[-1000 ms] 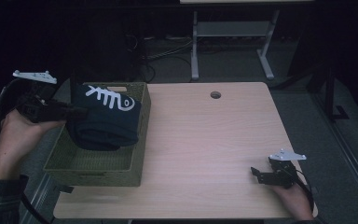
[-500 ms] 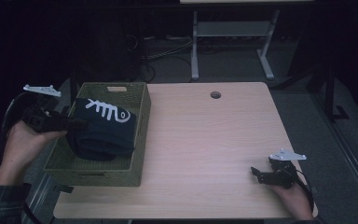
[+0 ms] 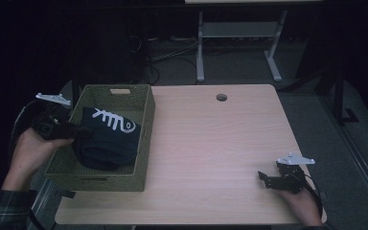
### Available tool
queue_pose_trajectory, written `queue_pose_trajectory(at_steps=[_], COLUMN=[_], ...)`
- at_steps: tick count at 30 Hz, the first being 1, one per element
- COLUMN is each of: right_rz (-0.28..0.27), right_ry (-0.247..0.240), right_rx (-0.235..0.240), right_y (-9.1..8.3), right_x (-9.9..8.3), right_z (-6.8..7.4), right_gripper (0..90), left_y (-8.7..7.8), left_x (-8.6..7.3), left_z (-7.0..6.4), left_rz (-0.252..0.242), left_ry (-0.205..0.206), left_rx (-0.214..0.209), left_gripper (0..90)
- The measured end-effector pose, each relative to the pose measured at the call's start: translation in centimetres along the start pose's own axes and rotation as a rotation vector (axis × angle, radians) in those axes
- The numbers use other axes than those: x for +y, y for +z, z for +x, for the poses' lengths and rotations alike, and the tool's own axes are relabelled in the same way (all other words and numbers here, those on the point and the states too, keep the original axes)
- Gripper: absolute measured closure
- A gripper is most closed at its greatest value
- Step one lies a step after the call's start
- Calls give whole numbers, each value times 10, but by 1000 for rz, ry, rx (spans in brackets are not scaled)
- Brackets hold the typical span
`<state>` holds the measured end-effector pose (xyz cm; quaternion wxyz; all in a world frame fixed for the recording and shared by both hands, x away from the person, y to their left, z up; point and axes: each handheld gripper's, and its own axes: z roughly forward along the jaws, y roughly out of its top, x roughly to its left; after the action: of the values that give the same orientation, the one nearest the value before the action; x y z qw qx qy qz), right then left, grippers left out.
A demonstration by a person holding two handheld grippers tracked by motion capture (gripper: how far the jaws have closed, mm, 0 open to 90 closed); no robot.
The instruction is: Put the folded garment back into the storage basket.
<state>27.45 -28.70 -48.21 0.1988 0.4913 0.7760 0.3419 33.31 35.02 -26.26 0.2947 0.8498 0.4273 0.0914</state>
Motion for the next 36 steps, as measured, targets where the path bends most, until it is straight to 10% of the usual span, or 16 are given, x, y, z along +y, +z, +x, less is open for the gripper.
queue_pose_trajectory(at_steps=[18, 36], right_rz=[0, 1], right_ry=[-1, 4], right_rx=[-1, -3], right_y=[0, 0], right_x=[0, 0], right_z=[0, 0], right_gripper=[152, 152], left_y=[50, 71], left_x=[0, -33], left_z=[17, 59], left_rz=[52, 131], left_ry=[-17, -87], left_rx=[-79, 11], left_gripper=[722, 664])
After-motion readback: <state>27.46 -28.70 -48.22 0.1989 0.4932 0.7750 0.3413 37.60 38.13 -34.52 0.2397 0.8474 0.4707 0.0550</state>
